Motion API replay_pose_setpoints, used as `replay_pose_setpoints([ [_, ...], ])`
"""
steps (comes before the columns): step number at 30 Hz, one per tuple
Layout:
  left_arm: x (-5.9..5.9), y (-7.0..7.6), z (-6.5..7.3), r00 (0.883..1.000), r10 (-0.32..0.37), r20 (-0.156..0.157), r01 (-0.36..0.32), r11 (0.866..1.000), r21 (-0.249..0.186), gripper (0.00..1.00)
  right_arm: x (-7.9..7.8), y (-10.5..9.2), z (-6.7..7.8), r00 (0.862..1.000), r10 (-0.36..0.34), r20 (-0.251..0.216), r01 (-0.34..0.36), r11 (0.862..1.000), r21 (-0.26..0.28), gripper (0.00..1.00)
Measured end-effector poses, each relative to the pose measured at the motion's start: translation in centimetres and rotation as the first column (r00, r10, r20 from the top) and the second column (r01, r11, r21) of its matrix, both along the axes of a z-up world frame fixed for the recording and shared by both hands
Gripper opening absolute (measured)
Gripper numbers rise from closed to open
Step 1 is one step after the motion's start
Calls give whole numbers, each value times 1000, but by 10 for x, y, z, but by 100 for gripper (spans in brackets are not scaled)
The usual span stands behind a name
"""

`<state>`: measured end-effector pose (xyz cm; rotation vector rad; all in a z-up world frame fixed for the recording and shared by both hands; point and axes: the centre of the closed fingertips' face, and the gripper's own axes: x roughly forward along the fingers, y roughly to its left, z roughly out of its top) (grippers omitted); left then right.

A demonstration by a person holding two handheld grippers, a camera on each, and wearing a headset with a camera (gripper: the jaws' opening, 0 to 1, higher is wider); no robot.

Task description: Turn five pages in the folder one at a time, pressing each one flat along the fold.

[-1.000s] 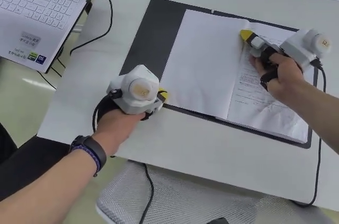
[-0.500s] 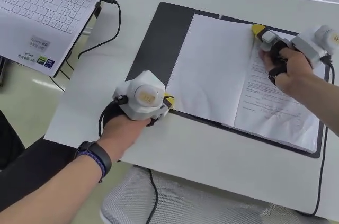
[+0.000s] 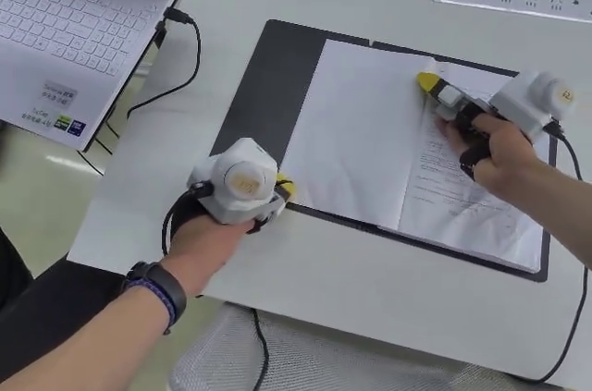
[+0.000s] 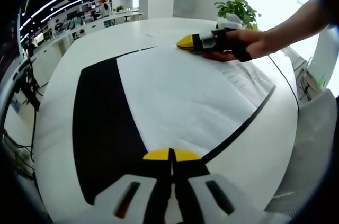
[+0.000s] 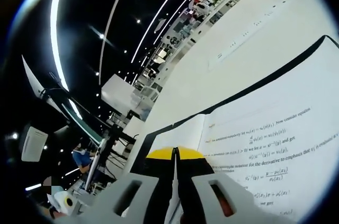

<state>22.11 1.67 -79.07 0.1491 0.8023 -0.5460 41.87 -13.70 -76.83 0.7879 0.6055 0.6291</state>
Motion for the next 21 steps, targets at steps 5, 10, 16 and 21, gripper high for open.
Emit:
replay_pose_setpoints([
  [5,0,-1,0,1000,6,-2,-6,1000,1,0,-26,7,7,999,35,10,-35,999,14,0],
  [10,0,-1,1,1000,16,3,-15,1000,-1,0,-53,12,16,998,59,18,-60,998,27,0],
  [16,0,-2,1,1000,10,4,-10,1000,-4,0,-73,17,19,994,103,20,-103,994,19,0],
  [21,0,-2,1,1000,6,8,-6,1000,-7,0,-87,16,17,993,120,21,-120,993,19,0],
])
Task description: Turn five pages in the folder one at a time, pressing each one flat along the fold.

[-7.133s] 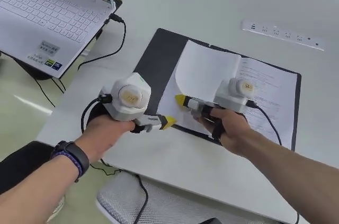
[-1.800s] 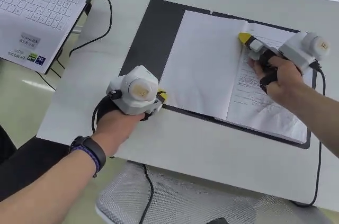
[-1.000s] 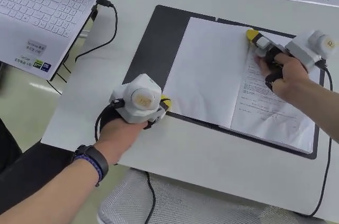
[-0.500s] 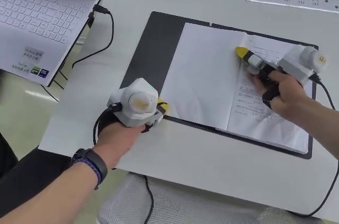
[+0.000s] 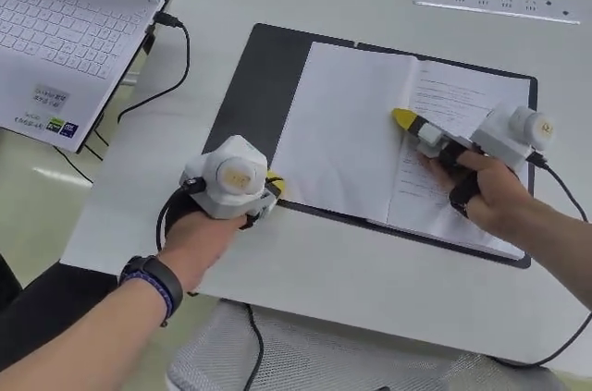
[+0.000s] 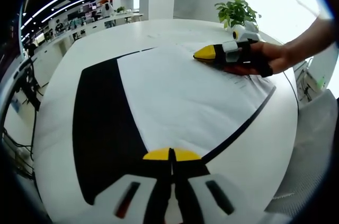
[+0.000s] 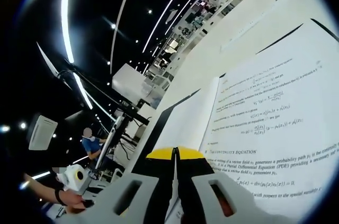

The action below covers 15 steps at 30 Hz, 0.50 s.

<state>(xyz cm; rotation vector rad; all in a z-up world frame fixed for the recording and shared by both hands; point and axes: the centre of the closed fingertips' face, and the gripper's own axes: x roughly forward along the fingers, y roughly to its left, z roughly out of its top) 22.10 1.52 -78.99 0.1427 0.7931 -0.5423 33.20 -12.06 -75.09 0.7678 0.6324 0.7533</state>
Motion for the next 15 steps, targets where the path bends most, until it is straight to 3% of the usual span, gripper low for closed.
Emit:
replay_pose_setpoints([
  [15,0,1,-1,1000,-6,3,6,1000,0,0,-48,4,-7,995,96,4,-96,995,-18,0],
])
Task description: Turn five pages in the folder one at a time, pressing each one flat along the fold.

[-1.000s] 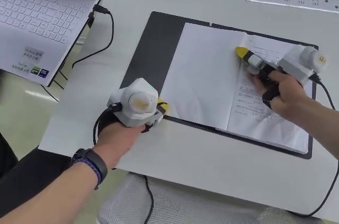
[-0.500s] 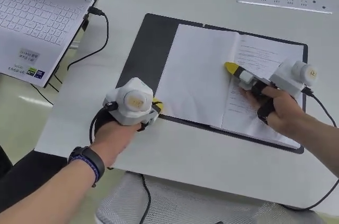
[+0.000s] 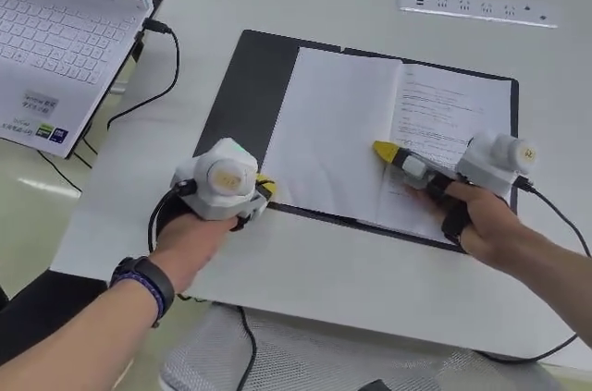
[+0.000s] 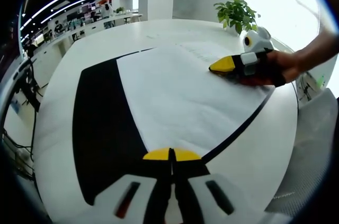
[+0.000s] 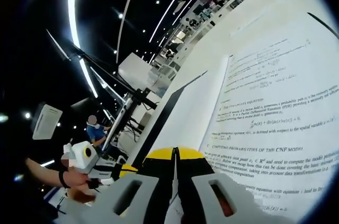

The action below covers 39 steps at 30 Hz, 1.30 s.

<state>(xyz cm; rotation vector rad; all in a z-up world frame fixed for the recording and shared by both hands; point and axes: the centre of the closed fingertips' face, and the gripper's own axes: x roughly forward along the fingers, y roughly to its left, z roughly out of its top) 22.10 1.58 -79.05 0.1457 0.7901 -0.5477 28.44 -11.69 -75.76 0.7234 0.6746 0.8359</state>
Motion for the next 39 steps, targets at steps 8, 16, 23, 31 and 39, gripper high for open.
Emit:
replay_pose_setpoints([
  [8,0,-1,0,1000,-4,2,4,1000,3,0,-29,2,-2,999,46,-5,-46,999,-2,0],
  [16,-1,0,1,1000,-8,5,8,1000,6,0,-56,5,-3,997,81,-13,-81,997,3,0],
  [23,0,0,0,1000,-3,7,3,1000,-2,0,-70,3,-8,993,117,-18,-117,993,-4,0],
  [31,-1,0,1,1000,-5,12,5,1000,-1,0,-86,1,-14,988,153,-32,-154,988,-4,0],
  [39,-1,0,1,1000,-4,12,5,1000,-3,0,-88,-1,-18,988,144,-51,-145,989,-21,0],
])
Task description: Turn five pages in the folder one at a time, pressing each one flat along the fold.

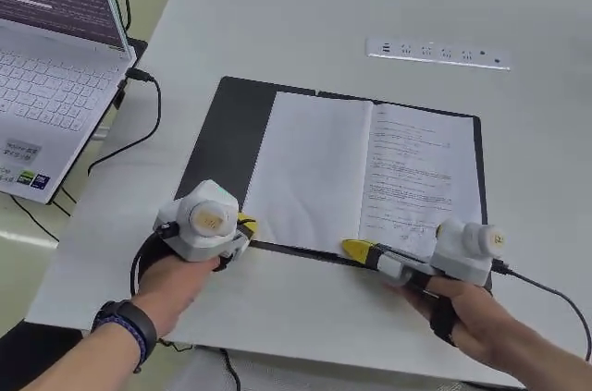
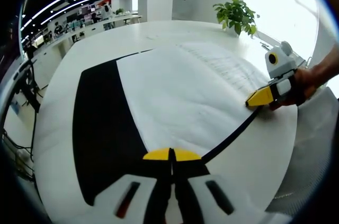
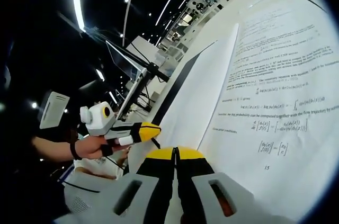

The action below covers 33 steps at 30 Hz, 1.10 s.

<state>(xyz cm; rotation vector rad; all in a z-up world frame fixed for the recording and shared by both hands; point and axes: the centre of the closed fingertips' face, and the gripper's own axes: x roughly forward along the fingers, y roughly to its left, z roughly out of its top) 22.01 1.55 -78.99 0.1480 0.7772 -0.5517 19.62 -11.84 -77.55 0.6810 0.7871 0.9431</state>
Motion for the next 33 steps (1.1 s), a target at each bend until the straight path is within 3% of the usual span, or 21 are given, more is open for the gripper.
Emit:
replay_pose_setpoints([
  [11,0,0,0,999,22,-36,-22,1000,-15,0,0,0,4,998,-56,-15,56,998,-8,0],
  [14,-2,-3,2,998,17,-57,-19,999,-38,5,-3,-1,5,998,-54,-11,54,998,-22,2],
  [16,-4,-3,4,998,8,-60,-9,1000,-17,10,-6,-2,9,999,-41,6,42,998,-48,7],
  [20,-4,-4,16,999,25,-42,-26,999,-38,15,-12,-5,19,999,-13,41,16,998,-68,16],
  [25,-5,-8,26,1000,-2,-25,1,999,-40,20,-9,-19,27,996,-52,75,58,995,-85,18],
  [33,-8,-14,40,999,-41,-4,41,998,-43,22,-5,-47,34,987,-83,139,106,980,-168,23],
])
